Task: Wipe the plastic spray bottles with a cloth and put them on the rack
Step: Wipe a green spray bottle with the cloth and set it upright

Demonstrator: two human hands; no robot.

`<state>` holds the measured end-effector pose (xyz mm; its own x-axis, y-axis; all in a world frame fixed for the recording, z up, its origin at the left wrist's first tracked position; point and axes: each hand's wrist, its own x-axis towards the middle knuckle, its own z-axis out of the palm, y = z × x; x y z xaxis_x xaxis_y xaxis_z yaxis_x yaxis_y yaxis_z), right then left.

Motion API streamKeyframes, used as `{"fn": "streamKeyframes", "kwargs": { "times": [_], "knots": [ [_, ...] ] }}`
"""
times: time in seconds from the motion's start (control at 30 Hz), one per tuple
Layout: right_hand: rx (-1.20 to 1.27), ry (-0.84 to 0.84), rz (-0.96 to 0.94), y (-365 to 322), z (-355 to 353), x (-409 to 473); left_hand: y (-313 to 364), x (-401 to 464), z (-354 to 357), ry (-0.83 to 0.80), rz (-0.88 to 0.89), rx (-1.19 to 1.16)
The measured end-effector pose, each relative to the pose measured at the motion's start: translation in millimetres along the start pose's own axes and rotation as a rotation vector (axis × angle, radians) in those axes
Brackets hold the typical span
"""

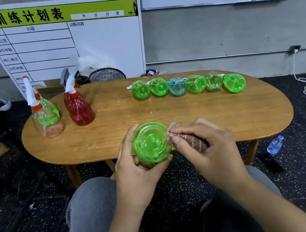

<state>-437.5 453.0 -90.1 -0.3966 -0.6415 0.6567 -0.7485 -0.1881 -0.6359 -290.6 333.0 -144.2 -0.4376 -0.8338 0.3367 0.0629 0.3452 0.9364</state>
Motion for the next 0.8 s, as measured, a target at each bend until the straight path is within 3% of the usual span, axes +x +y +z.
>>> {"fn": "streamKeyframes", "kwargs": {
  "times": [0.27,0.8],
  "knots": [
    [-0.197,0.011,-0.028,-8.4,14.8,14.5,8.4,-10.8,-0.3,0.004,0.075,0.237],
    [-0.288,-0.164,-0.264,-22.5,27.7,-6.3,1.3,-9.7,-4.7,0.061,0.068,0.201]
  ]
}}
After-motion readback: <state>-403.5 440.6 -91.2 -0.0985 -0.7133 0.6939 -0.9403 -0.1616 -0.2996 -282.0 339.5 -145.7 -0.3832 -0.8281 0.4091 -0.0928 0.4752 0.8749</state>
